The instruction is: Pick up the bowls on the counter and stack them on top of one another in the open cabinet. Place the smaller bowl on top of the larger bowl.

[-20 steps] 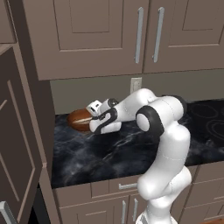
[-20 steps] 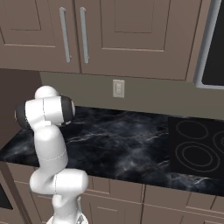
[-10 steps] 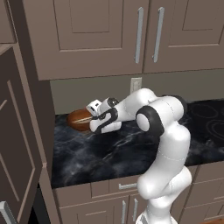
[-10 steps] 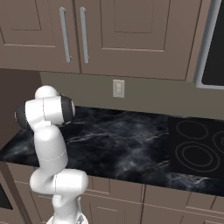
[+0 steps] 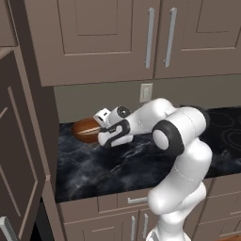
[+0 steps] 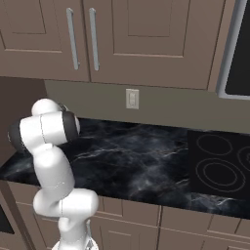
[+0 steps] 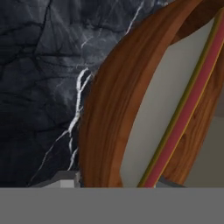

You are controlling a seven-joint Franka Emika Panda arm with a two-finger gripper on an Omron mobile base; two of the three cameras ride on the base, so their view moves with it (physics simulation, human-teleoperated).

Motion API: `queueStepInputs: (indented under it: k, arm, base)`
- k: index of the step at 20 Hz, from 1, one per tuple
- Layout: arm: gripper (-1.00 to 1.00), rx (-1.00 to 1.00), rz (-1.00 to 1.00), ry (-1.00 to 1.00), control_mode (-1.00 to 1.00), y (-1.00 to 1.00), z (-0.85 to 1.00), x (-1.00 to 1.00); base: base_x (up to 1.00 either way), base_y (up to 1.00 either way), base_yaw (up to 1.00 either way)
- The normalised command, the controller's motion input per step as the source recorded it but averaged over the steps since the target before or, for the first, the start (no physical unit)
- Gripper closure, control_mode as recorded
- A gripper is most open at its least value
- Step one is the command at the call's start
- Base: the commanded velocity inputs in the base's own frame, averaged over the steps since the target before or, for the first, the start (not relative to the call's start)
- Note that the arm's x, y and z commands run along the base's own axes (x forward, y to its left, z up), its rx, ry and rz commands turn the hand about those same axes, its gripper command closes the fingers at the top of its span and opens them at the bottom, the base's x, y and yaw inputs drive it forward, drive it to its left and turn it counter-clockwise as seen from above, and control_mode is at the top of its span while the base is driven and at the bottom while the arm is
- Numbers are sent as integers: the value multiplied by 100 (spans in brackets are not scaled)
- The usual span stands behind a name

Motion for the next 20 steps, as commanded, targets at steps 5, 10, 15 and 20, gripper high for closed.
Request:
queueStepInputs:
  k: [5, 10, 15, 20]
  arm:
    - [100, 0, 0, 0, -100, -18, 47, -44]
    - [100, 1, -1, 0, -100, -25, 48, -57]
    - [100, 1, 0, 0, -100, -32, 53, -65]
    - [100, 0, 0, 2, -100, -34, 60, -74]
  base:
    - [0, 0, 0]
    - [0, 0, 0]
    - [0, 0, 0]
    - [0, 0, 0]
